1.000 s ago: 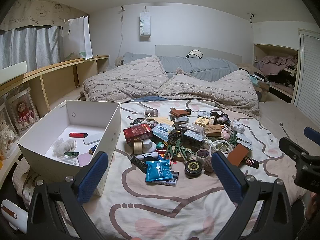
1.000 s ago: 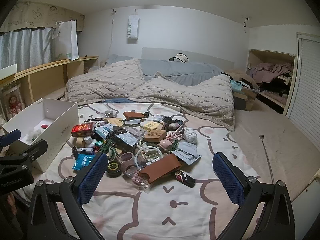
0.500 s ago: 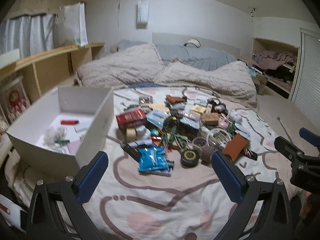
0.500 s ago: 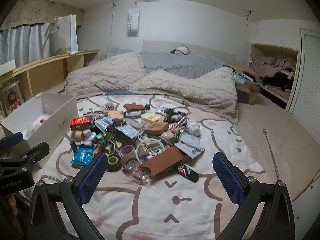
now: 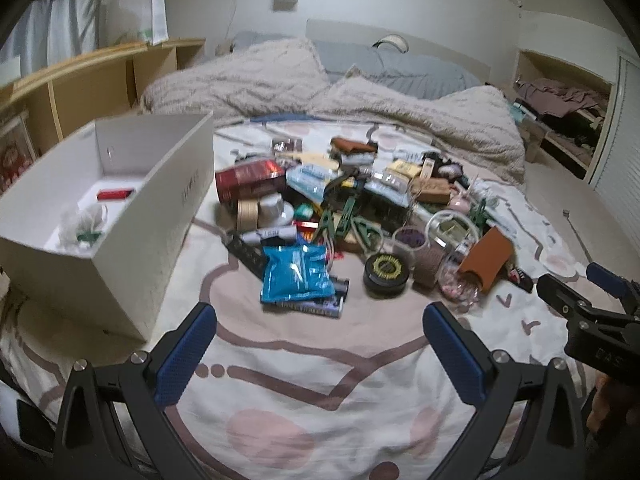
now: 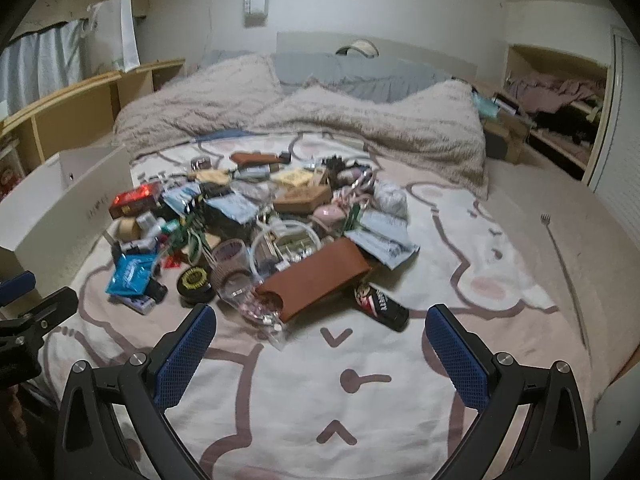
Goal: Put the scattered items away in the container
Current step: 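Move both tools toward the pile of items on the bed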
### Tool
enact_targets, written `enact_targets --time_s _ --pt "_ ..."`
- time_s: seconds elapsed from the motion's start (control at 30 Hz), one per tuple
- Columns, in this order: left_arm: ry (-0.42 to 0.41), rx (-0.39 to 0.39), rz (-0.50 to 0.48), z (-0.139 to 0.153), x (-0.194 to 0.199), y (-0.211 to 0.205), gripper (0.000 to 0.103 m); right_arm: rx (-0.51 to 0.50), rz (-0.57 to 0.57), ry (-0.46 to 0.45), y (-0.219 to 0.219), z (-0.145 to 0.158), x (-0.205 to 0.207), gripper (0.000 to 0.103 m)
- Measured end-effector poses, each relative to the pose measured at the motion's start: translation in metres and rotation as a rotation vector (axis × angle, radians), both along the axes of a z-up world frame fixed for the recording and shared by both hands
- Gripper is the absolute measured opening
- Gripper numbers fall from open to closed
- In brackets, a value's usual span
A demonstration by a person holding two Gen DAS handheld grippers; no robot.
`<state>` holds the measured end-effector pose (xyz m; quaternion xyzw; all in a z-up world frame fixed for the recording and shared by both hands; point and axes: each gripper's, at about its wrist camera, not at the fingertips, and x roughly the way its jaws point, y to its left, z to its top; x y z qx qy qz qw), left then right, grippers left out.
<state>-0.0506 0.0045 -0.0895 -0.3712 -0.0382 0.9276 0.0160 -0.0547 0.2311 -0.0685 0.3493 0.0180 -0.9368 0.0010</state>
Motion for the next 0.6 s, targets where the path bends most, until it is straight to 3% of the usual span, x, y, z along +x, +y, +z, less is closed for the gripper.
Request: enact_targets --time_s 0.47,0.6 --pt "-0.14 -0.021 0.022 -0.044 -0.03 0.007 0.103 -0.035 0.008 -0.13 0.01 -0.047 -0.035 0.103" --pt "-0.162 -0.034 0.032 -0.054 -0.035 0.009 0.103 -0.022 -0.006 -0.124 0.013 -0.053 -0.041 0.103"
